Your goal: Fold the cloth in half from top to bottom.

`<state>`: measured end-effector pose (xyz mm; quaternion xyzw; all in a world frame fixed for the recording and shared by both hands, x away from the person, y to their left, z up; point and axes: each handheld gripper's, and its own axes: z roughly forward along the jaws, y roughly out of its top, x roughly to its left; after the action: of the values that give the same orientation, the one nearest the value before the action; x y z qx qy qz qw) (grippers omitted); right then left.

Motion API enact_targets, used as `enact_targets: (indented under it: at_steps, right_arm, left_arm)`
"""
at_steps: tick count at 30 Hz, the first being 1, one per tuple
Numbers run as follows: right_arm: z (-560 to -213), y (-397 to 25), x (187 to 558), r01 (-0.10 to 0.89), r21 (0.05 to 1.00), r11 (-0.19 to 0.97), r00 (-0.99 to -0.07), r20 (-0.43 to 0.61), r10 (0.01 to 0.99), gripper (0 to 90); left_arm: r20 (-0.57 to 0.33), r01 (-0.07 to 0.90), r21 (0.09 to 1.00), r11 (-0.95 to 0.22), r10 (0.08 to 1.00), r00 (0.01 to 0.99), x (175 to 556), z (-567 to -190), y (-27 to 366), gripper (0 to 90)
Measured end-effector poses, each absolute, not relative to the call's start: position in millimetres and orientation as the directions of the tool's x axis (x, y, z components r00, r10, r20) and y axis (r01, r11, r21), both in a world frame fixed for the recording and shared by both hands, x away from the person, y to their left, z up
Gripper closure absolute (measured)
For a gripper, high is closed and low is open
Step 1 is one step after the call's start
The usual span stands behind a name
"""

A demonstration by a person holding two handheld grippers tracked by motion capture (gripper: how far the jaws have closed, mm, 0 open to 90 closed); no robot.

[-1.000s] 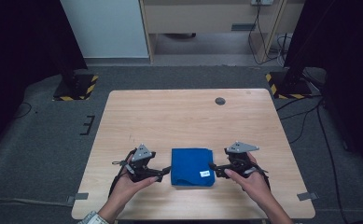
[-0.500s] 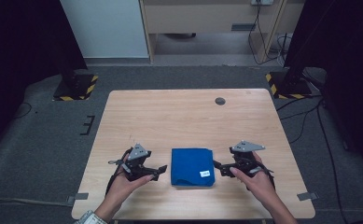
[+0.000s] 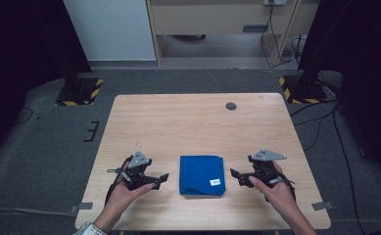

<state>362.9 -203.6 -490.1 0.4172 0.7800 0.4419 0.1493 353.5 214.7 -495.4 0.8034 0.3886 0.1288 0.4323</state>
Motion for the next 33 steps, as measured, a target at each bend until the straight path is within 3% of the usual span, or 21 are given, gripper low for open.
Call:
enact_targets:
  at_steps: [22, 33]
  right_arm:
    - [-497, -241, 357, 0.544, 0.801, 0.249, -0.548, 0.114, 0.829, 7.6]
    - [-496, -271, 368, 0.564, 0.801, 0.202, -0.463, 0.104, 0.880, 7.6]
  left_arm:
    - [-0.105, 0.540, 0.774, -0.331, 0.774, 0.625, 359, -500, 237, 6.9]
    - [-0.064, 0.555, 0.754, -0.352, 0.801, 0.595, 376, -497, 248, 6.9]
